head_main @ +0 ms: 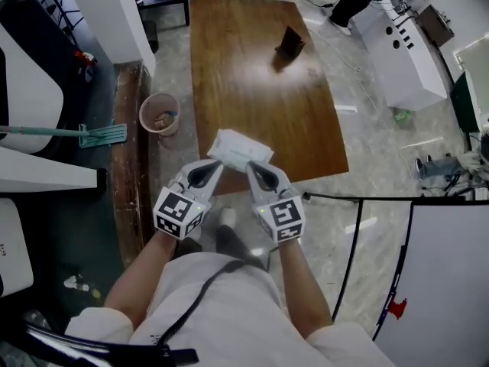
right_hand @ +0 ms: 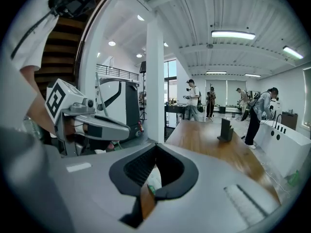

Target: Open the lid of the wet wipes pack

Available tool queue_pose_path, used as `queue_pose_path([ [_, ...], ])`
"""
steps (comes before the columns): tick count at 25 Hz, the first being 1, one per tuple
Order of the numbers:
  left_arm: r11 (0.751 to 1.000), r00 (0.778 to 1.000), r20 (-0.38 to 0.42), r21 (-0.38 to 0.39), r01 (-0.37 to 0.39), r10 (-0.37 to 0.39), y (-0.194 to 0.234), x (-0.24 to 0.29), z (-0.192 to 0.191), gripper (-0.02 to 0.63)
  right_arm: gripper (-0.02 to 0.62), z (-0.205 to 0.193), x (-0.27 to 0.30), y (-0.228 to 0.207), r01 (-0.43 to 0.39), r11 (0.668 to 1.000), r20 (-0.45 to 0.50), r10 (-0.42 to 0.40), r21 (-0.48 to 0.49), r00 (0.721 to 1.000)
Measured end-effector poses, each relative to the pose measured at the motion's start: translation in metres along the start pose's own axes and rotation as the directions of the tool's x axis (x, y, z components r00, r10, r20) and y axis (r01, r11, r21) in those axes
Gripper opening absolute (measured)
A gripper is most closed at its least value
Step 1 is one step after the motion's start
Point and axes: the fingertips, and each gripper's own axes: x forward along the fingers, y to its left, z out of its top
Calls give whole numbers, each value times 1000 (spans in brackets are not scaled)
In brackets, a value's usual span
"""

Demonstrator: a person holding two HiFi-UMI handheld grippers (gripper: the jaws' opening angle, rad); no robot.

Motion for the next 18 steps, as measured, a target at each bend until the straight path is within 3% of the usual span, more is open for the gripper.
queue_pose_path([
  [8, 999, 997, -63, 11, -35, 36, 14, 27, -27, 32, 20, -27, 29, -14, -79, 996, -78, 76, -34, 994],
  [18, 998, 981, -186, 54, -39, 48, 26, 52, -74, 62, 104, -74, 62, -21, -175, 981, -231, 151, -88, 961],
])
